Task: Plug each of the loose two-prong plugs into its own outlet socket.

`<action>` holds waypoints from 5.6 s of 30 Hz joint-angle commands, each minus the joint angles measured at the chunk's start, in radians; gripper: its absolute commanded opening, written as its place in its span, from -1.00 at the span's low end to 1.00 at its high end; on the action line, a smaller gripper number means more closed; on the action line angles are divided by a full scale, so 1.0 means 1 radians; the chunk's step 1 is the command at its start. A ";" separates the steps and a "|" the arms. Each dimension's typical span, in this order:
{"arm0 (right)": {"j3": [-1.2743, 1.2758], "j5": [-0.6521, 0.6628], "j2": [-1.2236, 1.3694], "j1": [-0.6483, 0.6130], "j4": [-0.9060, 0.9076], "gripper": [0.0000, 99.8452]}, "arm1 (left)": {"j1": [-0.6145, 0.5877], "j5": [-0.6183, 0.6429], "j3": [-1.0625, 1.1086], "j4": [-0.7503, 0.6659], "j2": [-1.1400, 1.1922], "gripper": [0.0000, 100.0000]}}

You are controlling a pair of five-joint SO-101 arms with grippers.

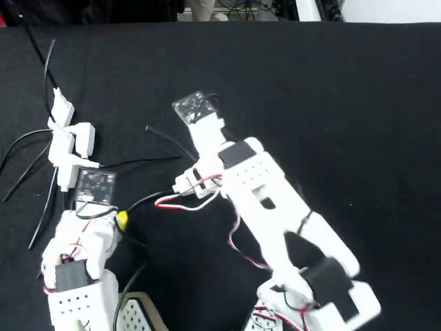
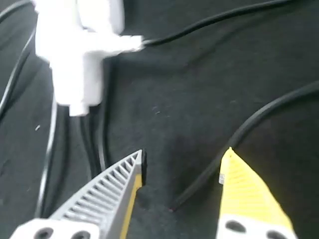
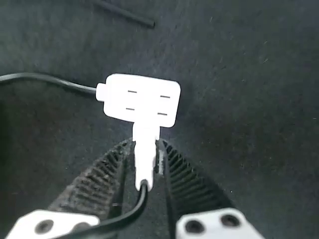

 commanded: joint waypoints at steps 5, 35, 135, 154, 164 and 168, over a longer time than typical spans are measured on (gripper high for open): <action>-0.128 0.023 0.117 0.015 0.002 -0.98 | -0.039 -0.011 0.022 -0.052 -0.006 -0.49; -0.239 0.020 0.303 -0.005 0.006 -0.98 | -0.039 -0.012 0.022 -0.051 -0.006 -0.49; 0.265 0.163 -0.191 0.686 -0.150 -0.90 | 0.648 -0.224 -0.874 -0.496 1.700 -0.85; 0.418 0.064 -0.193 0.644 -0.430 -0.90 | 0.096 0.210 -1.035 -0.462 1.613 -0.93; 0.452 0.074 -0.197 0.571 -0.430 -0.90 | -0.013 0.313 -1.052 -0.348 1.611 -0.17; 0.452 0.074 -0.199 0.574 -0.425 -0.90 | -0.007 0.311 -1.049 -0.270 1.550 -0.23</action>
